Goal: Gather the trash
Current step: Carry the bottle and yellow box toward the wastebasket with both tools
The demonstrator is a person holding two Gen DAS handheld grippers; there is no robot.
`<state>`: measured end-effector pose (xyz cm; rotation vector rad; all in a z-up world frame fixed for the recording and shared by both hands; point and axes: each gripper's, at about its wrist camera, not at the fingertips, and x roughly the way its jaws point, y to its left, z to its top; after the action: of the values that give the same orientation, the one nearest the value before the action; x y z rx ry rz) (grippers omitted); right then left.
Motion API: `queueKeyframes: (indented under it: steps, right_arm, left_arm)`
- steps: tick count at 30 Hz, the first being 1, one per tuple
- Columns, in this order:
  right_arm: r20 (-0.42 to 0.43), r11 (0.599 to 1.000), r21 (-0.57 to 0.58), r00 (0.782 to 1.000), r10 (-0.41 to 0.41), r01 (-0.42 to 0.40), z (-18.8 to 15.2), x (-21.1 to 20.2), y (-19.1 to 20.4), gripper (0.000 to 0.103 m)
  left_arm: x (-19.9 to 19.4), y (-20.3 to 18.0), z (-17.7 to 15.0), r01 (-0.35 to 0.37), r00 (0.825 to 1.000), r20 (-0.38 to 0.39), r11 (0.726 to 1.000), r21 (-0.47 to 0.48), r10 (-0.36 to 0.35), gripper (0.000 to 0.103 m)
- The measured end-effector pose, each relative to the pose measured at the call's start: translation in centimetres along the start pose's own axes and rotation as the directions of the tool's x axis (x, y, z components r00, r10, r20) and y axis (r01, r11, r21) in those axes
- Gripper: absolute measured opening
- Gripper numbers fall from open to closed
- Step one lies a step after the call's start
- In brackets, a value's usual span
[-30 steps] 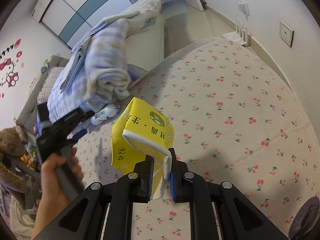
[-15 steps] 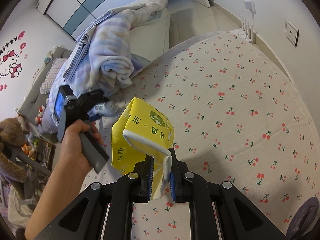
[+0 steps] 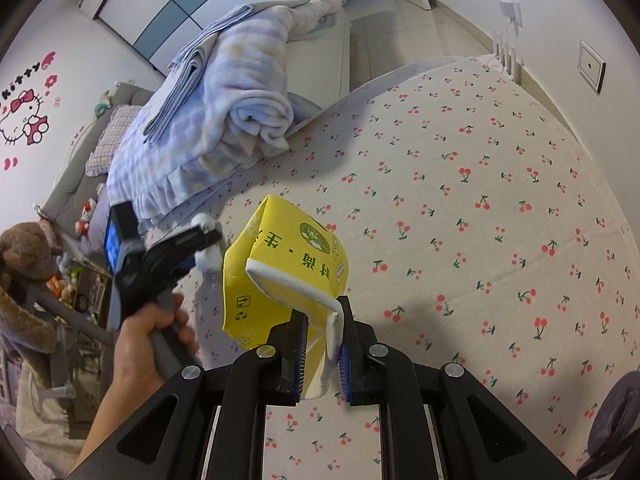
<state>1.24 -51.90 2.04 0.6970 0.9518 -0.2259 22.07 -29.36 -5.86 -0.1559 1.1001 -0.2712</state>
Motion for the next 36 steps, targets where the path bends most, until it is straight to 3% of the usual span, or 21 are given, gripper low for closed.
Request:
queueKeyframes:
  steps: [8, 15, 26, 36]
  right_arm:
    - [-0.013, 0.999, -0.007, 0.999, 0.042, -0.042, -1.4, -0.5, 2.3, 0.014]
    - [-0.020, 0.997, -0.032, 0.997, 0.072, -0.073, -2.6, -1.0, 4.8, 0.014]
    - [-0.040, 0.991, -0.110, 0.996, 0.078, -0.082, -4.7, -0.6, 9.6, 0.014]
    - [-0.075, 0.971, -0.205, 0.992, 0.105, -0.119, -6.9, 1.2, 16.5, 0.014]
  left_arm:
    - [-5.7, 5.5, -1.0, 0.021, 1.000, 0.001, 1.000, 0.019, -0.021, 0.040]
    - [-7.9, 5.7, -0.3, 0.031, 0.999, 0.021, 0.997, 0.066, -0.033, 0.040]
    - [-13.6, 11.5, -2.8, 0.066, 0.996, 0.059, 0.995, 0.072, -0.071, 0.040]
    - [-17.3, 20.1, -3.8, -0.002, 0.993, 0.116, 1.000, 0.022, 0.000, 0.040]
